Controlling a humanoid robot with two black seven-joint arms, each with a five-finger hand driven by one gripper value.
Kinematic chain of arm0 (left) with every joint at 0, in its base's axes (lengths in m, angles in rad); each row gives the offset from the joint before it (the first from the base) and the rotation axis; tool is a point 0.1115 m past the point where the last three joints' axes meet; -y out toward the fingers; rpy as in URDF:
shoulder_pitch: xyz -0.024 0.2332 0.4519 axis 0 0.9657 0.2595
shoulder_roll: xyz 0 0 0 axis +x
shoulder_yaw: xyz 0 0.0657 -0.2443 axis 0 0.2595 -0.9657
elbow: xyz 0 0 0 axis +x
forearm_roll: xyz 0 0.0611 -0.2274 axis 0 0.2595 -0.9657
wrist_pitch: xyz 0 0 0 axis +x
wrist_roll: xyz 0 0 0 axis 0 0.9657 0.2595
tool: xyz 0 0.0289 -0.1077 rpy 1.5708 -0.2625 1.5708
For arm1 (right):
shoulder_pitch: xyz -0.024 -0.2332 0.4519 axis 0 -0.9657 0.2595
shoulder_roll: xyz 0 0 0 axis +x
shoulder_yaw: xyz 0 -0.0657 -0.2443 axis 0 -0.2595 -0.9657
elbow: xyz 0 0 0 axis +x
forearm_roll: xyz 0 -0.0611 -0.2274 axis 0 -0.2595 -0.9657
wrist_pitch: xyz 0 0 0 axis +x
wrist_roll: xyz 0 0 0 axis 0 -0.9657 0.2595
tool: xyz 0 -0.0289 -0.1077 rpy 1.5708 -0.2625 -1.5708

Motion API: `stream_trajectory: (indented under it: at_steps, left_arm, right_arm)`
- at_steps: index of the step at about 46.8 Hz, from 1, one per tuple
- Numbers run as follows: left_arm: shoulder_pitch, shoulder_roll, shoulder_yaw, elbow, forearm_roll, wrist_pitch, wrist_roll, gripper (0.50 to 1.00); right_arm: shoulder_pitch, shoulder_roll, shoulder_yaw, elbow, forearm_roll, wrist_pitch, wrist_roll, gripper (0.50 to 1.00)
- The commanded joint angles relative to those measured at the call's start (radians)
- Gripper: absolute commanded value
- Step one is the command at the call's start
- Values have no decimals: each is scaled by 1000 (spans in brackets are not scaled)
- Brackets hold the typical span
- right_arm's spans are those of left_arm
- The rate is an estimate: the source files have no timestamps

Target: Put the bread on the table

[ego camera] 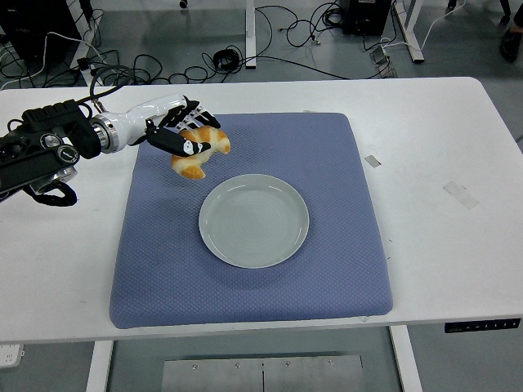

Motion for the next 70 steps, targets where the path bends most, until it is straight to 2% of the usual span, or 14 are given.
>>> stream_trajectory:
  at_steps: [1, 51, 70]
  left_arm:
    - [10, 4, 1, 16, -2, 0, -3, 636]
    - [92, 3, 19, 138, -5, 3, -25, 666]
    - [103, 3, 19, 138, -5, 3, -25, 710]
  right_arm:
    - [0, 0, 0, 0, 0, 0, 0, 1000]
    - [0, 0, 0, 0, 0, -1, 0, 1000]
    - [0, 0, 0, 0, 0, 0, 0, 1000]
